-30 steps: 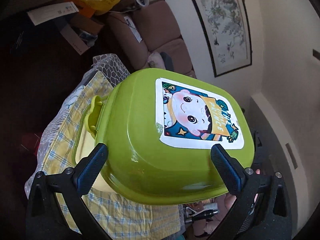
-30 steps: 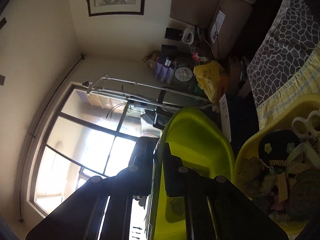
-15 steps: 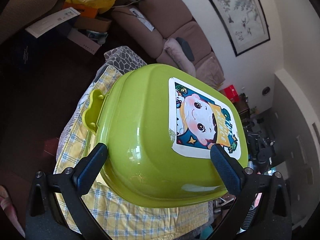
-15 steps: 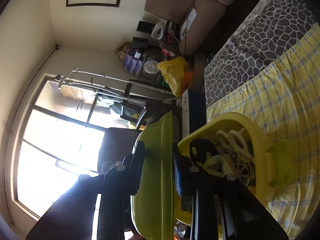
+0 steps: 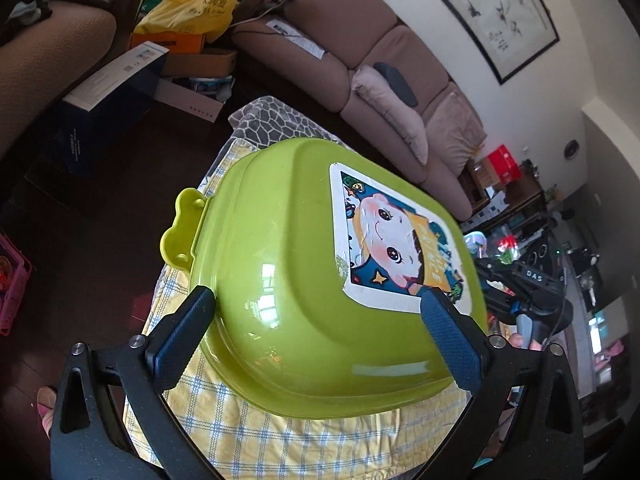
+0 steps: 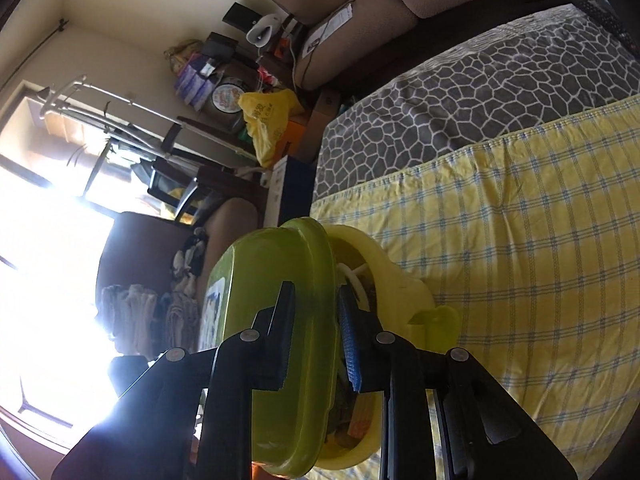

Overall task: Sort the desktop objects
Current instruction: 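Lower the flipped tray onto the yellow bin opening with both grippers, then press the lid down and open both grippers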

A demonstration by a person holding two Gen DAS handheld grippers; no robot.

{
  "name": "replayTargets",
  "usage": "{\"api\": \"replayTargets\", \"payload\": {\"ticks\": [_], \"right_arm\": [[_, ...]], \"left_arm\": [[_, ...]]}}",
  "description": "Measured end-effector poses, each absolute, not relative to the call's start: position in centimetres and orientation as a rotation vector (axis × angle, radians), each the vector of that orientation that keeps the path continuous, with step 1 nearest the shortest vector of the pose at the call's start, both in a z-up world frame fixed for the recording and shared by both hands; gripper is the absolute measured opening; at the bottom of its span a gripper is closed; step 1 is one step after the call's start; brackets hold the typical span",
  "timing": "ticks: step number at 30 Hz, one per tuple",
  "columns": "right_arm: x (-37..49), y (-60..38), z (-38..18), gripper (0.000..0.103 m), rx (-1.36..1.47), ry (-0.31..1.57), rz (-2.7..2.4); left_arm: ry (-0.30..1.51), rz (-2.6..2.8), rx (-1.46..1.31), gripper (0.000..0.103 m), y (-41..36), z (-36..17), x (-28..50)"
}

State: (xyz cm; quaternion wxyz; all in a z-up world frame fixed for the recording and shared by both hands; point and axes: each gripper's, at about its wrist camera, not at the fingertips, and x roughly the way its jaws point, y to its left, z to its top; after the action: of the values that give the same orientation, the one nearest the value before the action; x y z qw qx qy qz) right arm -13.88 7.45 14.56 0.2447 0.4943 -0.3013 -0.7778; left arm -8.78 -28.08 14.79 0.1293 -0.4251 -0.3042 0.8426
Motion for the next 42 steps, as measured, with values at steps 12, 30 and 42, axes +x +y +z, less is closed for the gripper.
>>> {"api": "replayTargets", "payload": {"ticks": [12, 30, 42], "right_arm": [[-11.9, 6.7, 14.8, 0.042, 1.379, -0.596, -2.266], [-11.7, 6.5, 14.7, 0.061, 1.372, -0.655, -2.202], [-10.3, 6.2, 15.6, 0.065, 1.382, -0.476, -2.3]], "left_arm": [[-0.909, 2.435, -1.296, 0.103, -30.0, 13.9, -10.1], [-0.787, 2.435, -1.385, 0.103, -27.0, 14.3, -10.7], [-0.6, 2.534, -1.31, 0.103, -25.6, 17.5, -8.2]]}}
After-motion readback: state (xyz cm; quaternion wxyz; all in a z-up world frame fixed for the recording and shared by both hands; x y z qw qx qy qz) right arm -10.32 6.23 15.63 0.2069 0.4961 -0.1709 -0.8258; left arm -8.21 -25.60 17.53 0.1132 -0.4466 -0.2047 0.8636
